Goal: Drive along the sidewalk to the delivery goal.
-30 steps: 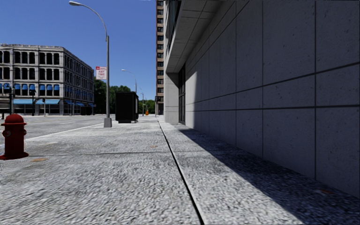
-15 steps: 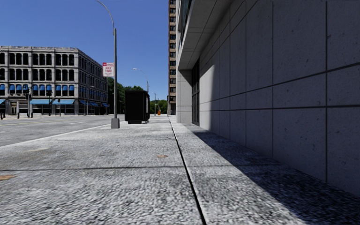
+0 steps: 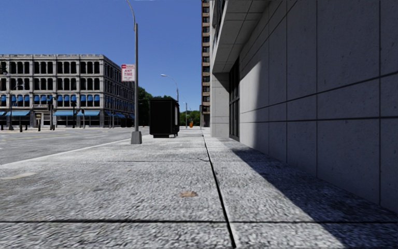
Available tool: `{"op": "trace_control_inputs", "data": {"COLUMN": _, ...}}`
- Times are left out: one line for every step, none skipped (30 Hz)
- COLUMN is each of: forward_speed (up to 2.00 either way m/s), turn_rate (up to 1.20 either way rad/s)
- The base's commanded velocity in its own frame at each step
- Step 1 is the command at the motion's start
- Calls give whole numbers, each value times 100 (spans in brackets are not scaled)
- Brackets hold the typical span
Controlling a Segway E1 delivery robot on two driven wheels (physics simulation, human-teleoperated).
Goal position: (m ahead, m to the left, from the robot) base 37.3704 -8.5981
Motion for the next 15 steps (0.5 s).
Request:
{"op": "trace_control_inputs", "data": {"forward_speed": 200, "turn_rate": 0}}
{"op": "trace_control_inputs", "data": {"forward_speed": 200, "turn_rate": 0}}
{"op": "trace_control_inputs", "data": {"forward_speed": 200, "turn_rate": 0}}
{"op": "trace_control_inputs", "data": {"forward_speed": 200, "turn_rate": 0}}
{"op": "trace_control_inputs", "data": {"forward_speed": 200, "turn_rate": 0}}
{"op": "trace_control_inputs", "data": {"forward_speed": 200, "turn_rate": 0}}
{"op": "trace_control_inputs", "data": {"forward_speed": 200, "turn_rate": 0}}
{"op": "trace_control_inputs", "data": {"forward_speed": 200, "turn_rate": 0}}
{"op": "trace_control_inputs", "data": {"forward_speed": 200, "turn_rate": 0}}
{"op": "trace_control_inputs", "data": {"forward_speed": 200, "turn_rate": 0}}
{"op": "trace_control_inputs", "data": {"forward_speed": 200, "turn_rate": 0}}
{"op": "trace_control_inputs", "data": {"forward_speed": 200, "turn_rate": 0}}
{"op": "trace_control_inputs", "data": {"forward_speed": 200, "turn_rate": 0}}
{"op": "trace_control_inputs", "data": {"forward_speed": 200, "turn_rate": 0}}
{"op": "trace_control_inputs", "data": {"forward_speed": 200, "turn_rate": 0}}
